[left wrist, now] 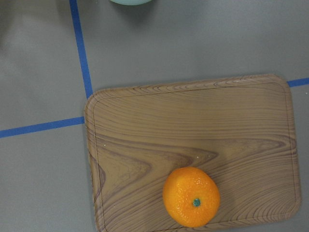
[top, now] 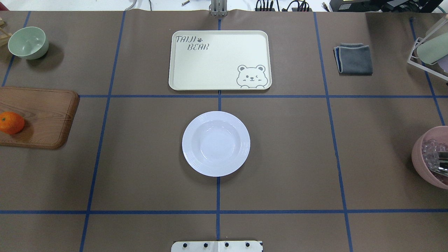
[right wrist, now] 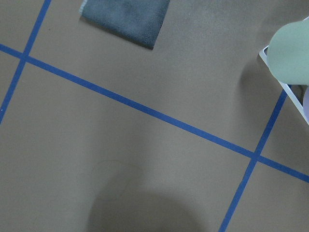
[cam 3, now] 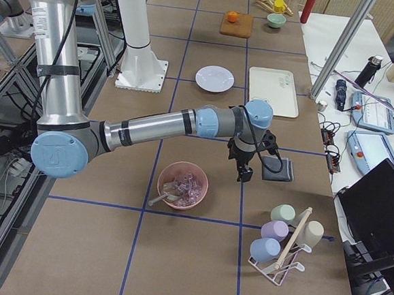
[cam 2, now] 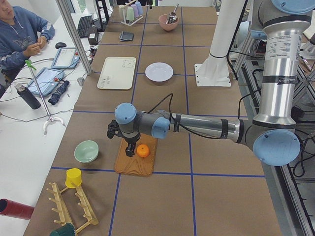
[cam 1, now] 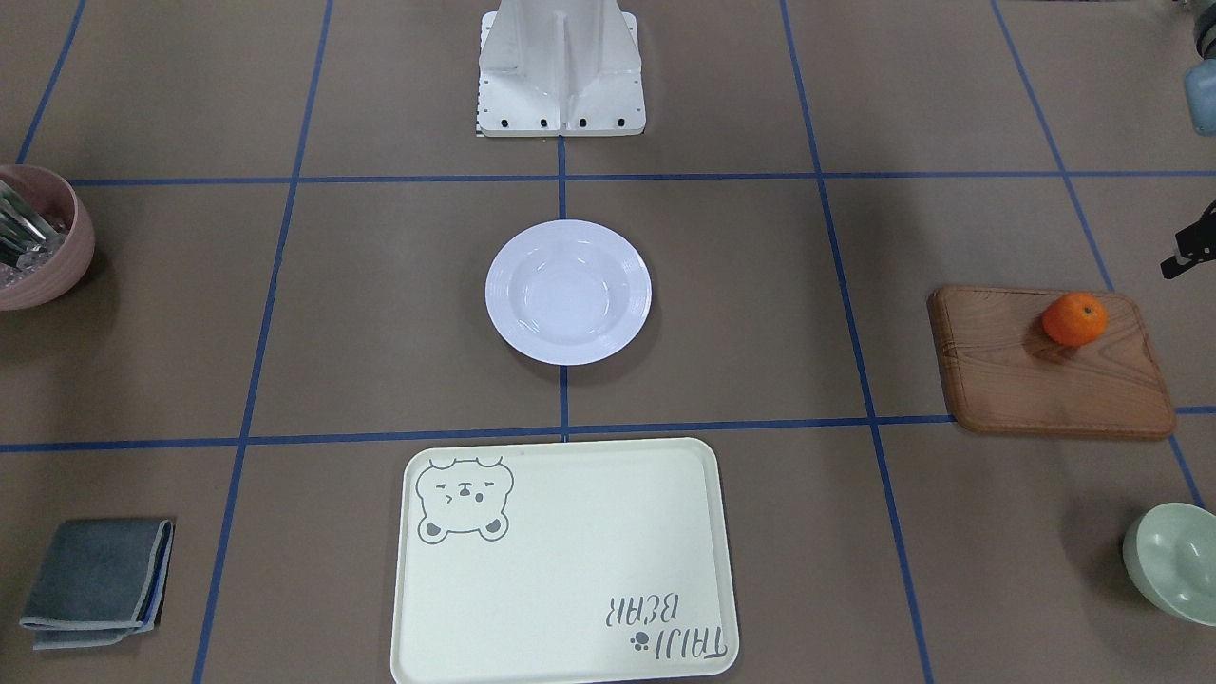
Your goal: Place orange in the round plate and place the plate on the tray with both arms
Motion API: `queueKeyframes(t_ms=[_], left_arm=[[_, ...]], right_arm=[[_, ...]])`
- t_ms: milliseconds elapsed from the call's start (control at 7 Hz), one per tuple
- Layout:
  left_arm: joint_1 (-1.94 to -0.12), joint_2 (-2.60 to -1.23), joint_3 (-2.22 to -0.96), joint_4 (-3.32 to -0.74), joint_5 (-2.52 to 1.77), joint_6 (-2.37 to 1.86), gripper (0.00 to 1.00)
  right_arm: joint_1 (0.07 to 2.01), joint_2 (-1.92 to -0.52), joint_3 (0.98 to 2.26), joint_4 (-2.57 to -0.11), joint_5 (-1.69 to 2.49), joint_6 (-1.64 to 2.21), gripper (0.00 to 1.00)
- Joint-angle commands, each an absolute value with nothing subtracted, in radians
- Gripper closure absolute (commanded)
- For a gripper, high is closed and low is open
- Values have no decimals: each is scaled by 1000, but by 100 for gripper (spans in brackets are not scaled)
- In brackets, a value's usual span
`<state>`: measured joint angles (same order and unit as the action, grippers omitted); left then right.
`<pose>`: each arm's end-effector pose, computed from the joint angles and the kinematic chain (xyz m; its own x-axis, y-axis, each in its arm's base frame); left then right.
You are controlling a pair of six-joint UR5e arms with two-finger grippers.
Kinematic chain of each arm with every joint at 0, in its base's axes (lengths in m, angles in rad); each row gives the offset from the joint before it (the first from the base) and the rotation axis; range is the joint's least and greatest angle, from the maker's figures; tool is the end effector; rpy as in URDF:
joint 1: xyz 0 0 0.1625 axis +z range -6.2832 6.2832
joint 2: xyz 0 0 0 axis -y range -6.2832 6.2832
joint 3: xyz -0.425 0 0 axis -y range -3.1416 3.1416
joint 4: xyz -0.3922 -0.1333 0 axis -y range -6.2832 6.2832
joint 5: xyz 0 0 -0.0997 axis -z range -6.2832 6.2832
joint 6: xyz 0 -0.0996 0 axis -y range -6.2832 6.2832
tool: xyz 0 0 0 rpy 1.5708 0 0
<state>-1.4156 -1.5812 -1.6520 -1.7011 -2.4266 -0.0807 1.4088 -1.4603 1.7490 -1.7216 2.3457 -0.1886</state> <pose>0.0209 -0.5095 0.5934 0.6322 0.1870 -0.7519 -0.1001 0.9820 0.1600 -0.0229 -0.5347 0.5300 0.6474 -0.3897 0.6549 0.2862 0.9208 0.2650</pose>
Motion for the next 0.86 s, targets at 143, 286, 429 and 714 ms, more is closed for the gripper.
queueKeyframes(t_ms=[143,286,429,714], left_arm=[[-1413,-1580,-1661,-1709,-2425,-81,2],[-1414,-1578,-1652,-1742,-2427,-81,2],[-1413,-1582,-1651,-1752,-2422,-84,2],[-1344,-1597,-1629,-1753,-2416,-194,2]], right_arm=[[1404,-1453,1763,-1726,2370,-186,0],[1404,-1460,1761,-1723,2414,-184,0],[1387,-1454,1764,-1721,2416,-184,0],[1365,-1451,1763,-1706,2416,-175,0]])
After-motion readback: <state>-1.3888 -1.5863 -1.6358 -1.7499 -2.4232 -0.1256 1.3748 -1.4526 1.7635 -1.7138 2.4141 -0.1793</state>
